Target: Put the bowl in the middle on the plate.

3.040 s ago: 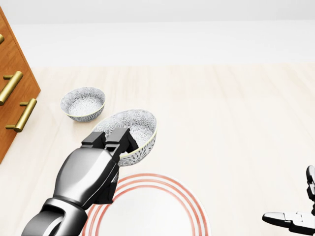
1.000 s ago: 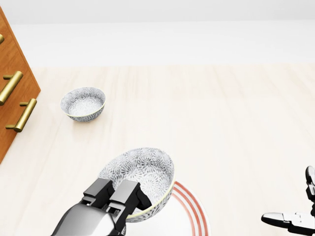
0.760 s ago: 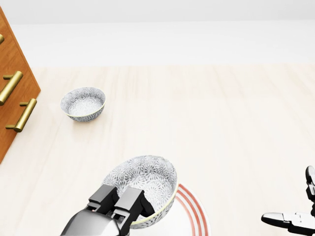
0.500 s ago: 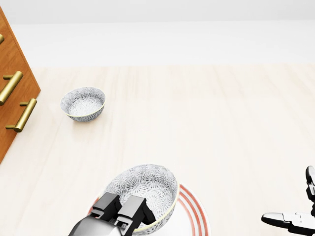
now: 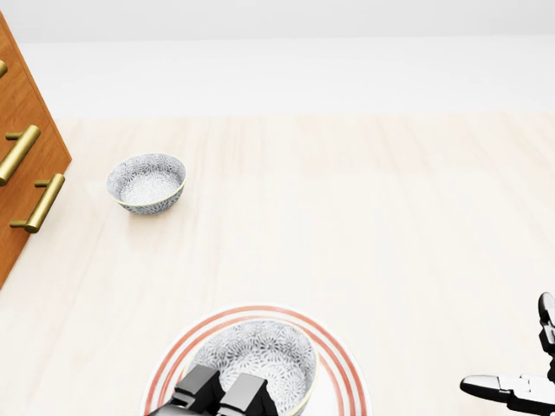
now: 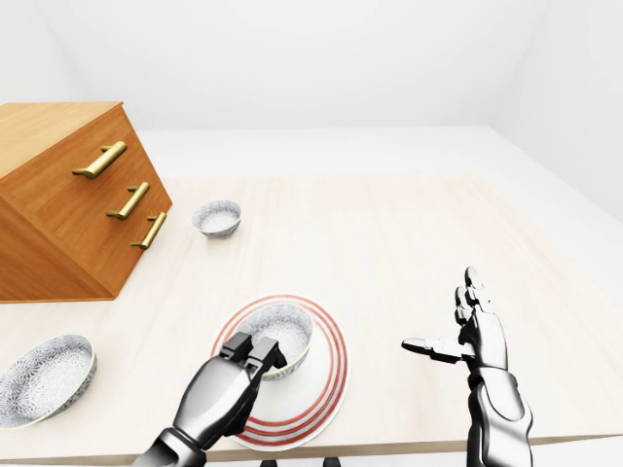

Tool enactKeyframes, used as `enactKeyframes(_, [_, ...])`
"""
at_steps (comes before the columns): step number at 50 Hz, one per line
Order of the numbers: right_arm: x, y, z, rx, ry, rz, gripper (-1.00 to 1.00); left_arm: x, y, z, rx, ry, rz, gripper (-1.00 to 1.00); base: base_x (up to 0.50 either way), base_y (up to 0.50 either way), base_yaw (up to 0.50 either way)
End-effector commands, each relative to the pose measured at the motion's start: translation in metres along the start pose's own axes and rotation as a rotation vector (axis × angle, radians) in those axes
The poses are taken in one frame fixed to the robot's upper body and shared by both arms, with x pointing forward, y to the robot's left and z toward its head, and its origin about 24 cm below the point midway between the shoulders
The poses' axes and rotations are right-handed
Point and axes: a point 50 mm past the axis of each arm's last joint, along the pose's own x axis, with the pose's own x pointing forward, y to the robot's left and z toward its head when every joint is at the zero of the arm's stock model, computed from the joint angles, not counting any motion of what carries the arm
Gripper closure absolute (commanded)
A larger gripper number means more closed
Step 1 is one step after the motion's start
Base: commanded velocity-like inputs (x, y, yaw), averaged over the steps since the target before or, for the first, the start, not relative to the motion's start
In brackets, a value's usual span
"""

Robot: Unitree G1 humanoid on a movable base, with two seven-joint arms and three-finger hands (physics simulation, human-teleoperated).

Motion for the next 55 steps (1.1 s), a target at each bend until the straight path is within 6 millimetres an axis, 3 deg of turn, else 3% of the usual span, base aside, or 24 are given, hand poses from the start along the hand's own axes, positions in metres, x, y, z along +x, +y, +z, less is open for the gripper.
enactKeyframes(1, [0.0, 0.0003, 0.0002, 0.0, 0.0, 0.001, -1.0, -0.0014, 0.0018, 0.0001, 0.03, 0.003, 0.021, 1.0, 0.0, 0.0, 0.0])
enactKeyframes(55, [0.0029, 0.0002, -0.0017, -0.004, 0.003, 0.001, -1.0, -0.0017, 0.0008, -0.0031, 0.015, 0.025, 0.012, 1.0, 0.0, 0.0, 0.0])
